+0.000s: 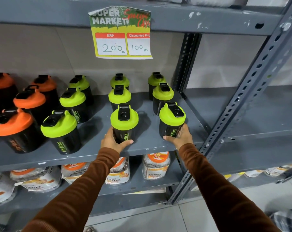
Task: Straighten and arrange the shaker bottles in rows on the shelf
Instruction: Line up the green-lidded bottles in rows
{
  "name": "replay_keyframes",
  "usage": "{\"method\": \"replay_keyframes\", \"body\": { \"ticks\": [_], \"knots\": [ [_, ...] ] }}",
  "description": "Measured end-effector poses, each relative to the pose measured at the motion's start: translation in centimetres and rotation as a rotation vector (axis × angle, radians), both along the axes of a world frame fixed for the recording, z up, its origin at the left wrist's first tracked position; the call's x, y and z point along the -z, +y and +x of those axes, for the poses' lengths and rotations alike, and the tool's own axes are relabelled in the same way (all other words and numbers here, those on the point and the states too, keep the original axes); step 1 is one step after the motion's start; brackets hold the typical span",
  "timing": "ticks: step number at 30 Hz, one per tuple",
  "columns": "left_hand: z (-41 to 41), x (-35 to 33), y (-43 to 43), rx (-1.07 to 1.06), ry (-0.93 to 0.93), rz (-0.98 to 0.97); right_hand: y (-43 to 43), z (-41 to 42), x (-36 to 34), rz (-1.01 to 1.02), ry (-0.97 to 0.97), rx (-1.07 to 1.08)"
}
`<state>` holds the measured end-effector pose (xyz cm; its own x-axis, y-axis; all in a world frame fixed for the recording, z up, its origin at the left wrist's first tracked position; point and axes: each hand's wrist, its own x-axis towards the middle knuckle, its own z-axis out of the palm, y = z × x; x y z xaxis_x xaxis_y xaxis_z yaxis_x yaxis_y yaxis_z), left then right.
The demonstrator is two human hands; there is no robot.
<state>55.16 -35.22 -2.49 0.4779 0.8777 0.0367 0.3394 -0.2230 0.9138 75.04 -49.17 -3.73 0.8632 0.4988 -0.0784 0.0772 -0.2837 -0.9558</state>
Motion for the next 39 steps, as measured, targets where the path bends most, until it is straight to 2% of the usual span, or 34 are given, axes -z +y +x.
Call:
{"method": "replay_keyframes", "body": {
  "ticks": [16,29,35,39],
  "knots": [
    [-0.4,-0.2,-0.2,0.043,0.076,0.027,-1.2,-0.7,-0.3,-0.007,-0.022,-0.019],
    [-0.6,0.0,-0.3,0.043,0.035,0.030,-1.3,-1.2,-0.5,-0.062,-0.119,-0.017],
    [-0.6,0.2,0.0,0.060,0.027,0.036,-1.2,-1.6,-0.6,-0.011,-0.125,-0.046],
    [-0.6,0.9,0.4,0.076,-0.023,0.087,-1.4,-3.6,-0.3,0.025,-0.208,0.098]
  ]
}}
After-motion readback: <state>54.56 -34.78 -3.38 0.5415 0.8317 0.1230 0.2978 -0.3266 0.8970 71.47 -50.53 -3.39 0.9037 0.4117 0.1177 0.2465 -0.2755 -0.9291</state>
